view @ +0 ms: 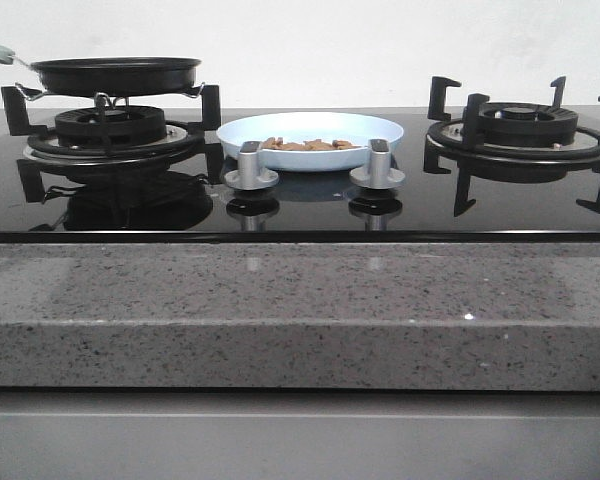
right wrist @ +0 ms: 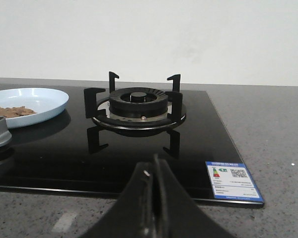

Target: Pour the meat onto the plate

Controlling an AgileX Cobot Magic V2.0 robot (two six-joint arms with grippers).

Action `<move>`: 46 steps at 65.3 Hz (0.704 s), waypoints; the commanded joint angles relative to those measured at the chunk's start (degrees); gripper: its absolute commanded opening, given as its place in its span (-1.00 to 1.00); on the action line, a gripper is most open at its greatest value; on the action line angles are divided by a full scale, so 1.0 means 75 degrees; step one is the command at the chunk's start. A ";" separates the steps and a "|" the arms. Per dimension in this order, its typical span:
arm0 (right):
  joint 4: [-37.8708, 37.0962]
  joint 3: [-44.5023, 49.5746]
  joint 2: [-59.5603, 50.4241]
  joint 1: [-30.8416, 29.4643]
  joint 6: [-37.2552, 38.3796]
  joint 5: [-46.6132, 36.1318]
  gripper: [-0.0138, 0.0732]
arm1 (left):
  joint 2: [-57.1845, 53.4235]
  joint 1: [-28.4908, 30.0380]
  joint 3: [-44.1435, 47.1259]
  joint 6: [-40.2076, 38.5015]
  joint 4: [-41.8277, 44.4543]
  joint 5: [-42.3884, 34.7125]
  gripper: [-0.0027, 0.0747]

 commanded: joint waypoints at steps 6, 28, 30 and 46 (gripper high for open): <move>-0.0091 -0.0041 -0.0125 -0.0036 0.0026 -0.0687 -0.84 | -0.0134 -0.0004 0.0053 -0.0015 -0.0075 -0.0592 -0.98; -0.0091 -0.0041 -0.0124 -0.0679 0.0026 -0.0677 -0.84 | -0.0123 -0.0004 0.0053 -0.0015 -0.0075 -0.0592 -0.98; -0.0091 -0.0041 -0.0124 -0.0679 0.0026 -0.0677 -0.84 | -0.0123 -0.0004 0.0053 -0.0015 -0.0075 -0.0592 -0.98; -0.0091 -0.0041 -0.0124 -0.0679 0.0026 -0.0677 -0.84 | -0.0123 -0.0004 0.0053 -0.0015 -0.0075 -0.0592 -0.98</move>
